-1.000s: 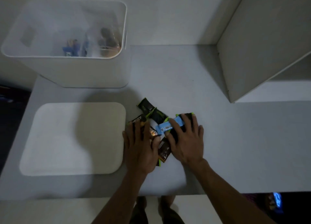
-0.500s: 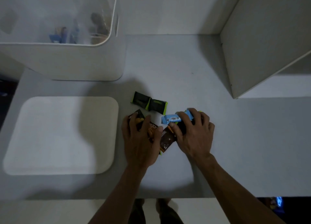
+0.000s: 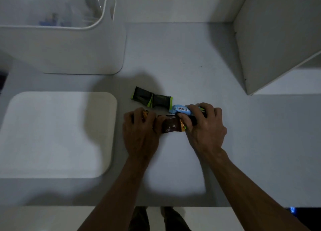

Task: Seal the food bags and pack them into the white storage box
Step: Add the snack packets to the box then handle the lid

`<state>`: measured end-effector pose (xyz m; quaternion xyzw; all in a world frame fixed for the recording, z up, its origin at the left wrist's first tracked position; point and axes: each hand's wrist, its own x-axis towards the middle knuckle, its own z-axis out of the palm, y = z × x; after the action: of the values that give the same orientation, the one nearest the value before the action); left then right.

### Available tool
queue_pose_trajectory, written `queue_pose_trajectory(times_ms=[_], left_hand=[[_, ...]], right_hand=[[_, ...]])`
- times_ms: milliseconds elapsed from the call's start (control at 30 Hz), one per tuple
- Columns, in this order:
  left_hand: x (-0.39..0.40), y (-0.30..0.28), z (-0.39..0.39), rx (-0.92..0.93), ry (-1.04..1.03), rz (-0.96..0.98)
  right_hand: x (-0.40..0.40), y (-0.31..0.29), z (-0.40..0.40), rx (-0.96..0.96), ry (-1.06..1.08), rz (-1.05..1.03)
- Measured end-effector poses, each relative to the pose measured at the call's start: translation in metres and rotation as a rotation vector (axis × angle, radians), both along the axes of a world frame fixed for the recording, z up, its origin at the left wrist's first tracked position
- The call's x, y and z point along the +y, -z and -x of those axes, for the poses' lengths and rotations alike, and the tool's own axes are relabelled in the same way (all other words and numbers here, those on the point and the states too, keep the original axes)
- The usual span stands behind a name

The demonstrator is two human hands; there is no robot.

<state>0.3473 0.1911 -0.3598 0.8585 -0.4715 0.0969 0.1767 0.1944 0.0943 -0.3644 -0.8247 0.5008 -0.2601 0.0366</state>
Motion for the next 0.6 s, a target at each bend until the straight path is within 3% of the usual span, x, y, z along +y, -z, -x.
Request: queue_pose_trajectory(times_ms=[333,600], left_hand=[[-0.001,-0.014,-0.015,0.259,-0.050,0.196],[0.002,-0.090,-0.027,0.340,-0.142,0.294]], right_hand=[[0.009,-0.021,0.005,-0.197,0.090,-0.228],[0.000,-0.091,-0.008,-0.291,0.106,-0.254]])
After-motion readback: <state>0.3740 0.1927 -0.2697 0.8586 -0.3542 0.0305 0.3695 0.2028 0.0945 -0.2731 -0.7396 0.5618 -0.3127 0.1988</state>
